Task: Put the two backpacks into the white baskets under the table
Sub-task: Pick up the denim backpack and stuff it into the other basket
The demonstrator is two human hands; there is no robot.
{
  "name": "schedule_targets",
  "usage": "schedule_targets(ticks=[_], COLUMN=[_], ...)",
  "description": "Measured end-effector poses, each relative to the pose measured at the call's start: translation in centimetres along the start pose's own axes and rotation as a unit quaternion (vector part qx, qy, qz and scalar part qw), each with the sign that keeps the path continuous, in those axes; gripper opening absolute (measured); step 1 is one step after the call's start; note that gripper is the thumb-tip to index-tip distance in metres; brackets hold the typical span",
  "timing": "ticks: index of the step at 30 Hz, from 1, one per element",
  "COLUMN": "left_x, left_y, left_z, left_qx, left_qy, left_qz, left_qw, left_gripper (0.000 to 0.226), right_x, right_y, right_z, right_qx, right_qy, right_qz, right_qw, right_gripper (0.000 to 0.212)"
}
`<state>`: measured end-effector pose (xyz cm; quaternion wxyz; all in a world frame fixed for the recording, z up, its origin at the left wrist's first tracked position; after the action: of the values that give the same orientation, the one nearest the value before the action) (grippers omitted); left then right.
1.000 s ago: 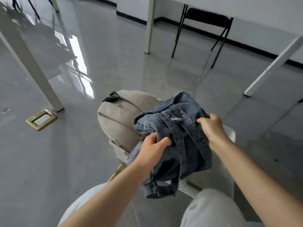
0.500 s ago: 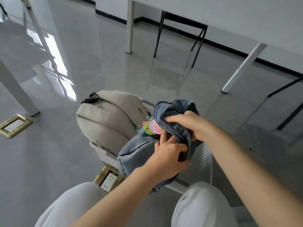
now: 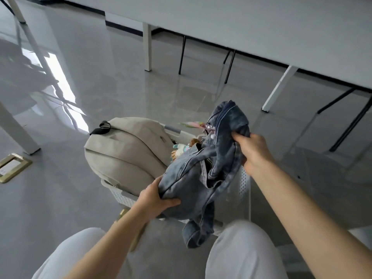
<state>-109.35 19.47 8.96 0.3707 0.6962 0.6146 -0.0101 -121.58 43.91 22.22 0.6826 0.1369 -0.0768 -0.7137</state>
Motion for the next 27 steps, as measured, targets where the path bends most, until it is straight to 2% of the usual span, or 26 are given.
schedule_targets(ticks=[2, 4, 5, 7, 9, 10, 12, 14, 19, 22, 24, 27], left_x=[-0.4, 0.3, 1.1, 3.8, 8.0, 10.2, 12.5, 12.9, 12.2, 13.1, 14.4, 14.9], left_y=[0.5, 1.0, 1.0, 0.4, -1.1, -2.0, -3.1, -4.0, -6.6, -7.8, -8.6, -8.9], left_z=[-3.3, -5.7, -6.3, -6.4, -4.8, -3.5, -1.8, -2.2, -4.3, -3.6, -1.7, -1.4], left_qx=[0.049, 0.076, 0.086, 0.104, 0.079, 0.045, 0.006, 0.003, -0.039, -0.067, -0.088, -0.074], left_qy=[0.032, 0.111, 0.133, 0.121, 0.06, -0.021, -0.217, -0.313, -0.395, -0.418, -0.435, -0.459], left_qz=[-0.063, -0.103, -0.121, -0.137, -0.088, -0.051, -0.021, -0.021, 0.028, 0.059, 0.103, 0.15], left_qw=[0.996, 0.986, 0.98, 0.978, 0.991, 0.998, 0.976, 0.949, 0.918, 0.904, 0.89, 0.873], left_gripper=[0.056, 0.04, 0.042, 0.061, 0.077, 0.081, 0.079, 0.071, 0.06, 0.057, 0.055, 0.046], right_x=[-0.8, -2.1, -2.9, -4.1, -4.6, -4.7, -4.9, -4.9, -3.2, -2.5, -2.6, -4.2], right_y=[0.2, 0.2, 0.0, -0.4, -0.7, -1.0, -1.1, -0.9, -1.0, -1.3, -1.5, -2.2], right_z=[1.3, 2.4, 2.4, 2.2, 0.8, -0.4, -2.8, -3.7, -1.4, -0.6, -1.2, -3.2], right_qx=[-0.021, -0.029, -0.026, -0.026, -0.02, -0.01, 0.025, 0.056, 0.013, -0.037, -0.063, -0.062], right_qy=[-0.028, -0.052, -0.055, -0.044, 0.005, 0.027, 0.039, 0.041, 0.081, 0.152, 0.218, 0.277], right_qz=[-0.022, -0.046, -0.06, -0.079, -0.08, -0.078, -0.063, -0.053, -0.016, 0.0, 0.014, 0.021], right_qw=[0.999, 0.997, 0.996, 0.996, 0.997, 0.997, 0.997, 0.996, 0.996, 0.988, 0.974, 0.959], right_gripper=[0.013, 0.012, 0.016, 0.026, 0.034, 0.032, 0.022, 0.019, 0.022, 0.039, 0.043, 0.046])
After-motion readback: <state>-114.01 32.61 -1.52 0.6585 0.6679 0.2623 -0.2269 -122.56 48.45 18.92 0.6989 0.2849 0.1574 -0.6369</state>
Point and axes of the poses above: each hand's wrist, its own y-axis away from the middle knuckle, its own x-axis out of the palm, z = x × y, the point moved 10 cm from there along -y, towards the middle knuckle, and after that the axes turned 9 degrees about z, right-handed, at the moved point
